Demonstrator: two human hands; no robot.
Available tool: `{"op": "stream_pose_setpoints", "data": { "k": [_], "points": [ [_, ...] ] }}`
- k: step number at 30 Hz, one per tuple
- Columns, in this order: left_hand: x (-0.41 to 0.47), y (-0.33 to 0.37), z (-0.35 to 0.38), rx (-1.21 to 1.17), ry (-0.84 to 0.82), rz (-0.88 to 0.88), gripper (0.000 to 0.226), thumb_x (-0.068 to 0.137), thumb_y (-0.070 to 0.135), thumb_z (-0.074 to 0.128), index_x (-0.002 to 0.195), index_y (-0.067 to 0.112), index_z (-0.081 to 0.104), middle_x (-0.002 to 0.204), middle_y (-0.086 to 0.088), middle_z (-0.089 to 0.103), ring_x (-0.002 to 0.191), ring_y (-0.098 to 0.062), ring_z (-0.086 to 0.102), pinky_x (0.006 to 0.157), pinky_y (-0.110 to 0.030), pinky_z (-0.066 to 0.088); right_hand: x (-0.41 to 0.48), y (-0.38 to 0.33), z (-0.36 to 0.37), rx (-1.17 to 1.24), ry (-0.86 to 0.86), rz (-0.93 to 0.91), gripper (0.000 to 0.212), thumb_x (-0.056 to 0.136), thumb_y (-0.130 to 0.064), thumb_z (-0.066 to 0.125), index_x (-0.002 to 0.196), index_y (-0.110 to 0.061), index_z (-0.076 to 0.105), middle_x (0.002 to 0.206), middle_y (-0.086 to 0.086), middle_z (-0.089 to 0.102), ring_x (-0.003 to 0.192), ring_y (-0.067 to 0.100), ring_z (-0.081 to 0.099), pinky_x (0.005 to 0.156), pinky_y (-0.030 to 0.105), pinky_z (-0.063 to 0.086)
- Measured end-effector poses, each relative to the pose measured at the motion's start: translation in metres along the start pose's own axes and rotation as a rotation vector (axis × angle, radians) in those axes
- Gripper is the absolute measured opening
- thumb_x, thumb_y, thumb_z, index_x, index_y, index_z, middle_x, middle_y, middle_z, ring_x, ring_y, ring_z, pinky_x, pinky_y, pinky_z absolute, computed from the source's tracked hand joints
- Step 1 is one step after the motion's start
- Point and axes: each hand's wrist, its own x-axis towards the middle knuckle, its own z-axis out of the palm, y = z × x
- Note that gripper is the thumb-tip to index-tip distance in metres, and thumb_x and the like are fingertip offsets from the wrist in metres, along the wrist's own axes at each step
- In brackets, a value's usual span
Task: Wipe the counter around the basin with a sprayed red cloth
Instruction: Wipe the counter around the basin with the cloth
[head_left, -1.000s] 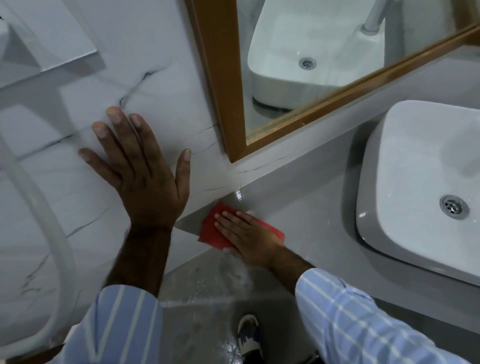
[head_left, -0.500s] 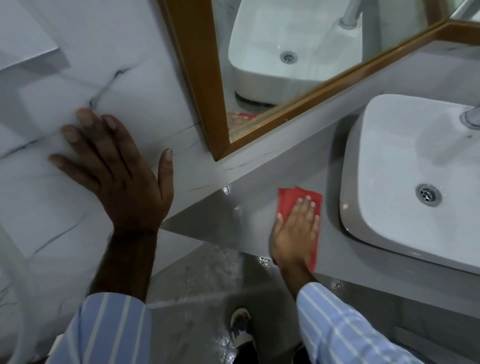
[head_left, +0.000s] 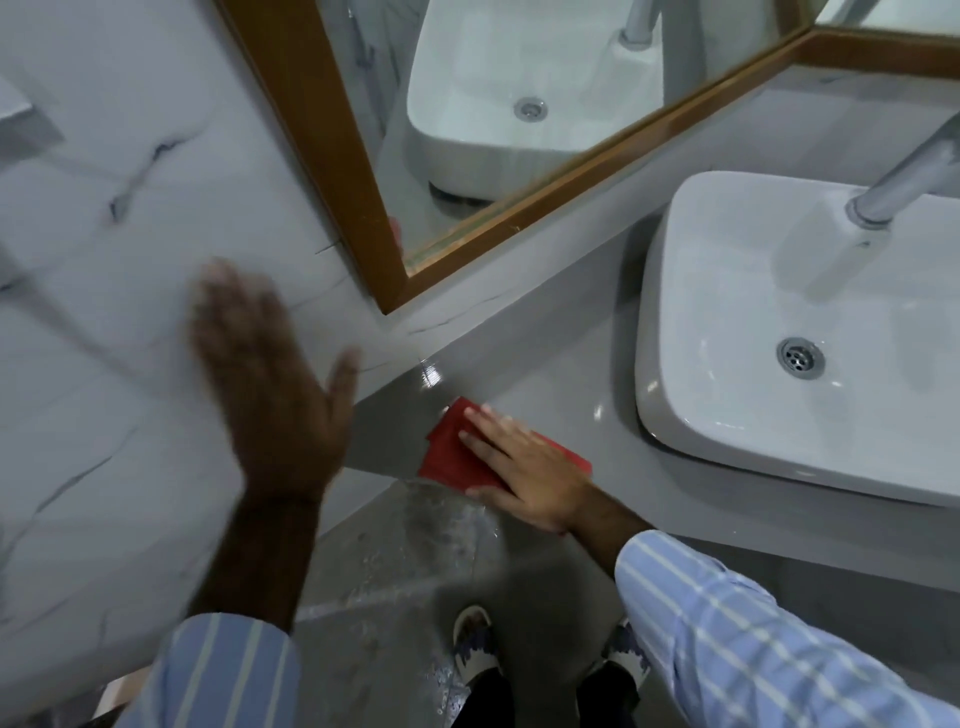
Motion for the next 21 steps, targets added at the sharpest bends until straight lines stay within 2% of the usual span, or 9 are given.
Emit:
{"op": "stream_pose_setpoints", "data": {
  "k": [2,4,6,11,14,15,17,19,21],
  "points": [
    [-0.033,0.030,0.015,-0.190,-0.333,0.049,0.077,0.110,0.045,0.053,0.165,-0.003,0.027,0.171,-0.032,0.029,0.164,-0.041,0.022,0.136,-0.052,0.023,-0.009,-0.007,-0.010,0.094,0.141,0.250,0.067,0.104,-0.051,0.050,0.158,-0.014,0.039,0.168,0.011,0.035,0.159,0.029,0.023,0.130,0.041,0.019],
    [-0.062,0.059,0.029,-0.266,-0.722,-0.108,0.073,0.108,0.045,0.054,0.161,-0.001,0.038,0.168,-0.027,0.038,0.158,-0.041,0.038,0.129,-0.050,0.038,-0.026,-0.008,-0.020,0.089,0.192,0.568,0.060,0.099,-0.048,0.058,0.147,-0.013,0.051,0.150,0.011,0.055,0.142,0.032,0.046,0.120,0.043,0.037],
    [-0.084,0.077,0.044,-0.249,-0.922,-0.303,0.068,0.107,0.048,0.056,0.155,0.001,0.046,0.157,-0.025,0.048,0.146,-0.040,0.051,0.119,-0.047,0.043,-0.043,-0.007,-0.024,0.061,0.129,0.756,0.059,0.092,-0.052,0.068,0.136,-0.014,0.059,0.135,0.009,0.060,0.125,0.031,0.054,0.108,0.043,0.048],
    [-0.090,0.094,0.066,-0.353,-0.968,-0.641,0.054,0.095,0.030,0.079,0.130,-0.007,0.064,0.132,-0.029,0.069,0.125,-0.044,0.066,0.105,-0.046,0.052,-0.047,0.003,-0.034,0.365,0.081,0.891,0.037,0.080,-0.034,0.087,0.107,-0.014,0.072,0.113,0.012,0.070,0.109,0.030,0.064,0.097,0.037,0.052],
    [-0.080,0.095,0.070,-0.594,-1.033,-0.926,0.042,0.091,0.017,0.083,0.124,-0.007,0.074,0.121,-0.029,0.077,0.115,-0.042,0.075,0.098,-0.038,0.059,-0.051,0.012,-0.043,0.659,0.128,0.966,0.025,0.075,-0.019,0.089,0.093,-0.010,0.075,0.090,0.006,0.075,0.084,0.020,0.067,0.076,0.028,0.053],
    [-0.080,0.096,0.069,-0.713,-1.023,-1.030,0.039,0.091,0.011,0.081,0.124,-0.009,0.074,0.120,-0.030,0.077,0.114,-0.042,0.075,0.098,-0.044,0.063,-0.056,0.014,-0.046,0.767,0.145,0.983,0.025,0.075,-0.016,0.089,0.093,-0.008,0.075,0.082,0.002,0.071,0.074,0.015,0.064,0.067,0.025,0.050],
    [-0.082,0.104,0.060,-0.929,-1.019,-1.166,0.038,0.092,0.001,0.077,0.127,-0.011,0.071,0.122,-0.032,0.075,0.108,-0.040,0.074,0.080,-0.044,0.070,-0.075,0.018,-0.052,0.920,0.192,1.024,0.024,0.076,-0.013,0.089,0.093,-0.008,0.072,0.072,-0.004,0.063,0.063,0.009,0.057,0.058,0.020,0.044],
    [-0.087,0.118,0.050,-1.034,-1.063,-1.177,0.036,0.091,-0.002,0.076,0.126,-0.010,0.071,0.123,-0.033,0.075,0.101,-0.037,0.073,0.074,-0.038,0.069,-0.099,0.019,-0.058,0.999,0.247,1.055,0.023,0.078,-0.009,0.088,0.093,-0.009,0.070,0.073,0.000,0.063,0.067,0.014,0.057,0.064,0.025,0.048],
    [-0.093,0.138,0.041,-1.094,-1.116,-1.149,0.034,0.092,-0.002,0.075,0.124,-0.010,0.072,0.123,-0.034,0.075,0.099,-0.035,0.074,0.089,-0.043,0.064,-0.131,0.021,-0.065,1.087,0.321,1.090,0.025,0.079,-0.006,0.086,0.097,-0.002,0.070,0.082,0.010,0.067,0.078,0.022,0.062,0.078,0.037,0.054]
  ]
}}
